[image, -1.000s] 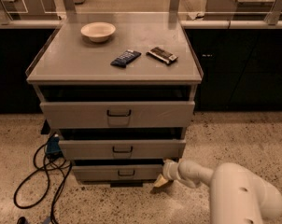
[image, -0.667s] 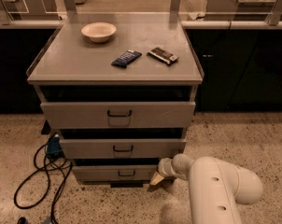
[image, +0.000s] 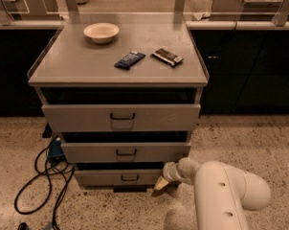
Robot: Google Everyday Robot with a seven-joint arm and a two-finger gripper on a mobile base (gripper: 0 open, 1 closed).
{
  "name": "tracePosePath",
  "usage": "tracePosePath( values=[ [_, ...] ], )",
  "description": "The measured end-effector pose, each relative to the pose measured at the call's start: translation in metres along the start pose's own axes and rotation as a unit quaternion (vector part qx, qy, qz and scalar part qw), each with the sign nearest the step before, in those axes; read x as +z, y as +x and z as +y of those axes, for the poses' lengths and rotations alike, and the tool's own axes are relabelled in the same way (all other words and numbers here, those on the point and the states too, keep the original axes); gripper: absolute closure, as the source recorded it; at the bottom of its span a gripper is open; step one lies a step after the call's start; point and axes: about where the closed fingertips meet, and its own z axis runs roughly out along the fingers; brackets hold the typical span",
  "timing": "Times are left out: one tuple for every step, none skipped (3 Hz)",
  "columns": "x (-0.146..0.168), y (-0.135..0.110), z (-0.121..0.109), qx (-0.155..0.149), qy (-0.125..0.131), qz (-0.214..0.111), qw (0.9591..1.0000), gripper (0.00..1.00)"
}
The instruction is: Open bottom drawer
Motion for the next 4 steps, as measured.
tracePosePath(
  values=[
    [0.000,0.000,0.000,0.000,0.000,0.000,1.0000,0.00],
    [-0.020,0.018,0.048,0.026,-0.018,-0.014,0.9994,0.00],
    [-0.038,0.036,0.076,0.052,-0.027,-0.014,0.9982,0.00],
    [-0.038,0.036,0.076,0.052,-0.027,-0.014,0.9982,0.00]
  ],
)
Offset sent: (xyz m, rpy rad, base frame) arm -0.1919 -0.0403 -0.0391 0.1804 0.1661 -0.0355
